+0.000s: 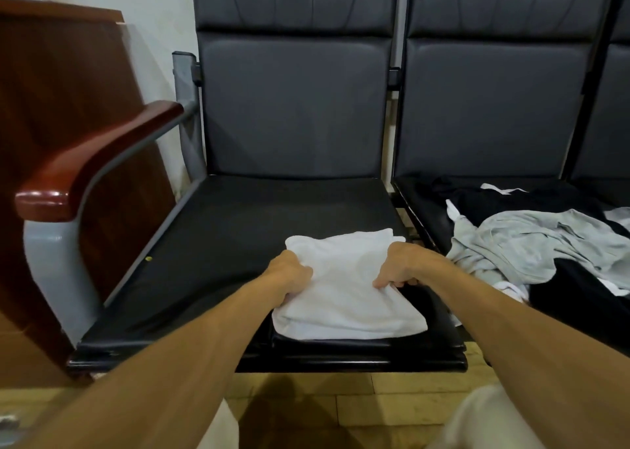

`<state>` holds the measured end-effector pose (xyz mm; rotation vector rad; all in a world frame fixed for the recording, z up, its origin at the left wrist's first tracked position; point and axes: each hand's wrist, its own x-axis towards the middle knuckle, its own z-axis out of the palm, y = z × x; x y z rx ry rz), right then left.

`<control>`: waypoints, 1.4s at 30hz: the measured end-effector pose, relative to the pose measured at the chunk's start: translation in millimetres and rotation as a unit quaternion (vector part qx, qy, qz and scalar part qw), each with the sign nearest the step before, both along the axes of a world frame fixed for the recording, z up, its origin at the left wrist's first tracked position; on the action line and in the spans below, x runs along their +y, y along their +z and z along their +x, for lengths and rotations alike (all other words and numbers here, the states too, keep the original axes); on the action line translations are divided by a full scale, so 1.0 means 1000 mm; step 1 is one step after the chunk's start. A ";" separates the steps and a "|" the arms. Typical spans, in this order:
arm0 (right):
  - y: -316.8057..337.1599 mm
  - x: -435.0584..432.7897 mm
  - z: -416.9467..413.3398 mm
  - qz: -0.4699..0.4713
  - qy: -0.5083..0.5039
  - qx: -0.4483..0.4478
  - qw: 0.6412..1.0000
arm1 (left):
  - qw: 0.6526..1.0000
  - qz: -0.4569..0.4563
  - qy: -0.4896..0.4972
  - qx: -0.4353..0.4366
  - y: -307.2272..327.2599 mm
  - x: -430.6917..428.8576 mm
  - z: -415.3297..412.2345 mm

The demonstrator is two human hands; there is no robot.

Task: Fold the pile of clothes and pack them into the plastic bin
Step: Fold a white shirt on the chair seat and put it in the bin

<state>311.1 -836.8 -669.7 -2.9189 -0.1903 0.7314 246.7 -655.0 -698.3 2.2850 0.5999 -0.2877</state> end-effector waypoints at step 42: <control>-0.080 0.426 -0.402 0.346 0.499 0.139 0.782 | 0.886 -0.089 0.433 -0.138 -0.060 0.258 -0.572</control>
